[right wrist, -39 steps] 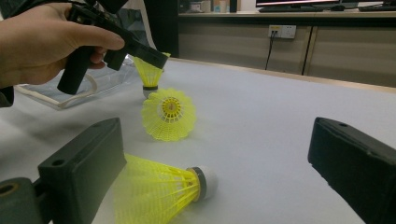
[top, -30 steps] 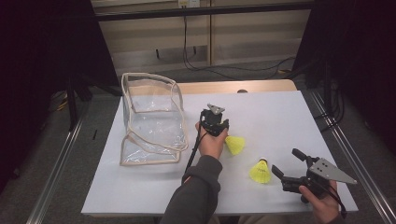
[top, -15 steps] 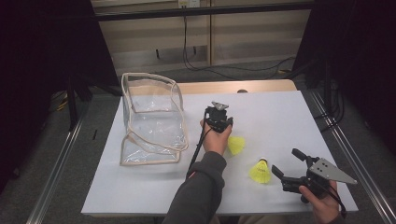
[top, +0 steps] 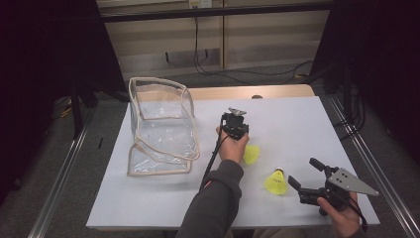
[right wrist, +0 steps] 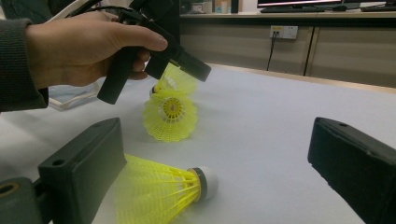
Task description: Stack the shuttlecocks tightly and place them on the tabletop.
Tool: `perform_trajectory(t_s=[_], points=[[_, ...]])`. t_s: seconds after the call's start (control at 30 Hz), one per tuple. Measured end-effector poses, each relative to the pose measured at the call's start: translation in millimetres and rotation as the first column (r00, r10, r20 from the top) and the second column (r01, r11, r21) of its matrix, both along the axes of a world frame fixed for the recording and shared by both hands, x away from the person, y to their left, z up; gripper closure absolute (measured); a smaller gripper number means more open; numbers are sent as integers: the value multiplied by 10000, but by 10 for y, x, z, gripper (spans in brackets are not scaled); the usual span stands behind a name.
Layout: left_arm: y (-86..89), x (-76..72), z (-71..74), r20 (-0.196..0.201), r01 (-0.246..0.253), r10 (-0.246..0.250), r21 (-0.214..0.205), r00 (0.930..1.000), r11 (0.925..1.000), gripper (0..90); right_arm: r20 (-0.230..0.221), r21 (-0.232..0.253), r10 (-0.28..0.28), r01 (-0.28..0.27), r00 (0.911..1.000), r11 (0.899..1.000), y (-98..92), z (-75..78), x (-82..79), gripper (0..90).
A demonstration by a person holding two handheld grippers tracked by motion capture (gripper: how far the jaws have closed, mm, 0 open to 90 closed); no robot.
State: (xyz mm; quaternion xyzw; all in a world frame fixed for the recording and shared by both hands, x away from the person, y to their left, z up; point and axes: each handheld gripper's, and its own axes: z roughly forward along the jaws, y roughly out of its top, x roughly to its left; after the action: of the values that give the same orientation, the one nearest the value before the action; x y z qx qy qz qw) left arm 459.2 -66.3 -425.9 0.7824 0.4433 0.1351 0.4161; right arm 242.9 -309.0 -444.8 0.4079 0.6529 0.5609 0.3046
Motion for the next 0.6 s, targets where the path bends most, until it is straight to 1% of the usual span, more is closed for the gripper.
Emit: perform_trajectory(t_s=[0.17, 0.2, 0.3, 0.37, 0.43, 0.6], points=[[-21, 11, -30, -144, 1, -2, -36, 9999, 10000, 853, -7, 11, -19, 19, 10000, 10000, -2, 2, -3, 32], [-16, 12, -38, -234, 29, -27, 68, 9997, 10000, 852, -7, 7, -23, 23, 10000, 10000, -2, 2, -3, 32], [-17, 16, -66, -264, -46, 46, -6, 9996, 10000, 853, -3, 6, -27, 27, 10000, 10000, -3, 2, -4, 32], [-10, 14, -67, -370, 55, -52, 67, 9993, 10000, 853, -18, 49, -29, 30, 10000, 10000, -1, 3, -5, 32], [-12, 8, -70, -415, 98, -96, 39, 9991, 9999, 853, -14, 21, -16, 16, 10000, 10000, -2, 1, -4, 32], [-6, 4, -68, -386, 136, -137, -37, 9992, 9999, 852, -19, 69, -27, 27, 10000, 10000, 2, 2, -5, 32]])
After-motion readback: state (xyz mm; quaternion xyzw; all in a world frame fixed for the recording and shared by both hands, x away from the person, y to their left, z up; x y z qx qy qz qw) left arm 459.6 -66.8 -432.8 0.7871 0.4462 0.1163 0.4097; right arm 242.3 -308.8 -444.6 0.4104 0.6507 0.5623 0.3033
